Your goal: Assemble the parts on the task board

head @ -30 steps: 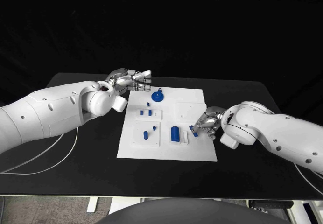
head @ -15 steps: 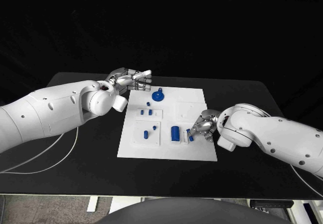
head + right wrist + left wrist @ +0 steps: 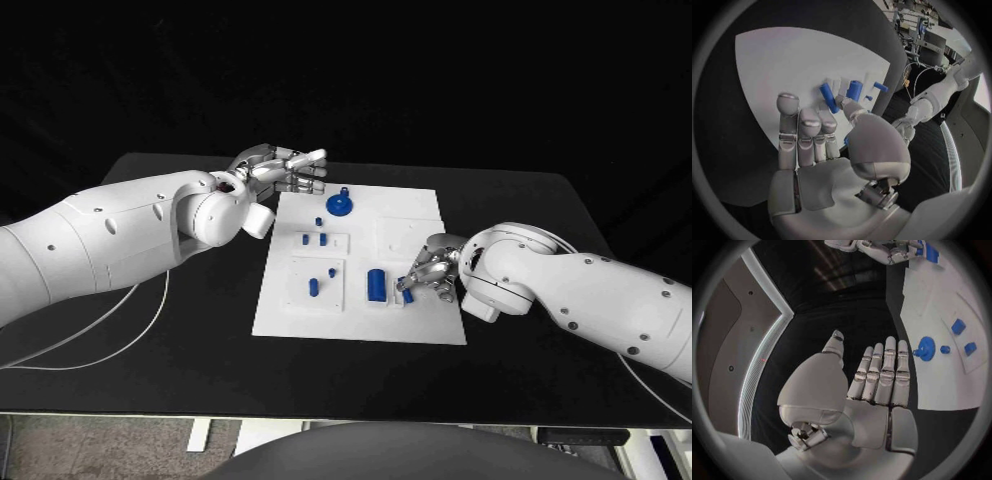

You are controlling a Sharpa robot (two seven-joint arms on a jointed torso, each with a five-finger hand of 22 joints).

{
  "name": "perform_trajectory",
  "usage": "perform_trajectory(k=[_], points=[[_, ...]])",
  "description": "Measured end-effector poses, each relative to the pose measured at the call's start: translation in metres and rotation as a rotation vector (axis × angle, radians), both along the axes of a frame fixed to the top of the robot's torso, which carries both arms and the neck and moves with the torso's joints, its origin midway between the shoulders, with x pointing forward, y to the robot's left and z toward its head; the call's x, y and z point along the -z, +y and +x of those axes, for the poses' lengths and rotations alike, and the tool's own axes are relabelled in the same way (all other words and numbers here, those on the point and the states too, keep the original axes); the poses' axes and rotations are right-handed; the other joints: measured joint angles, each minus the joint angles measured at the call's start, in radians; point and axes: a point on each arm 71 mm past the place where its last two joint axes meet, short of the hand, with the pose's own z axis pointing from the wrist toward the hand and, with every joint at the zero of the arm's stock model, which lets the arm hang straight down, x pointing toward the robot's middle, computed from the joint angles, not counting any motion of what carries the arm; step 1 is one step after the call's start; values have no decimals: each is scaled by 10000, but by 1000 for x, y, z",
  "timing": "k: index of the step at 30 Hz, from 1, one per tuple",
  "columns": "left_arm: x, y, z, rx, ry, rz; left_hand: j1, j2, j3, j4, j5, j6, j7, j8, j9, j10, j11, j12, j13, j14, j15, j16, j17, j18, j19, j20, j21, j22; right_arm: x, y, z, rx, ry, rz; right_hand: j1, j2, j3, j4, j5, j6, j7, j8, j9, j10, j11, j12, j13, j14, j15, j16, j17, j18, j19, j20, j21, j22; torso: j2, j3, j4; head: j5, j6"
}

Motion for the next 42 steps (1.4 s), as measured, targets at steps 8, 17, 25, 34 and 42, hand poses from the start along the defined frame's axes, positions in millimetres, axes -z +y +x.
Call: perform_trajectory(k=[8, 17, 25, 34, 42], points=[[0, 0, 0, 12, 20, 11, 0, 0, 10, 58, -37, 0, 0, 0, 0, 0, 0, 0, 0, 0, 0, 0, -1, 0, 0, 0, 0, 0, 0, 1, 0, -154, -58, -143, 0, 0, -30, 135, -85, 107, -48, 0, -5, 0, 0, 0, -16, 0, 0, 1, -1, -1, 0, 0, 0, -5, -4, 5, -8, 40, -23], [0, -1, 0, 43, 52, 25, 0, 0, 38, 86, -37, 0, 0, 0, 0, 0, 0, 0, 0, 0, 0, 0, -1, 1, 0, 0, 0, 0, 1, 2, 0, -203, -60, -172, -9, 394, 361, 230, -1050, 475, -185, -9, 30, 39, -38, -2, -30, 0, 1, 5, -1, 0, 0, 0, 0, -5, -9, 12, -16, 61, -24], [1, -1, 0, 75, 86, 48, 0, 0, 10, 126, -37, 0, 0, 0, 0, -36, 36, 0, 0, 0, 0, 0, -1, 0, 0, 0, 0, 0, 1, 2, 0, -226, -32, -176, -126, 515, 578, 124, -1170, 777, -284, -66, 86, 111, -107, -39, -111, 33, -32, 6, -7, 0, 24, -24, 45, 20, -7, 12, -8, 78, -31], [1, -2, 0, 115, 126, 80, 0, 0, 51, 167, -78, 0, 0, 0, 0, -72, 0, 0, 0, 0, 0, 0, -2, 0, 0, 0, 0, 0, 0, 2, 0, -305, 30, -214, -126, 514, 577, 124, -1200, 845, -315, -70, 101, 111, -107, -73, -139, 33, -33, 6, -17, 1, 22, -22, 45, 31, -2, 13, -12, 98, -42], [1, -3, 0, 152, 148, 96, 0, 0, 54, 219, -78, 0, 0, 0, 0, -72, 0, 0, 0, 0, 0, 0, -2, 0, 0, 0, 0, 0, 1, 4, 0, -382, 79, -223, -320, 605, 401, 291, -1596, 859, -326, -70, 113, 148, -144, -73, -153, 32, -32, 6, -17, -1, 22, -22, 45, 44, -3, 12, -16, 105, -52]])
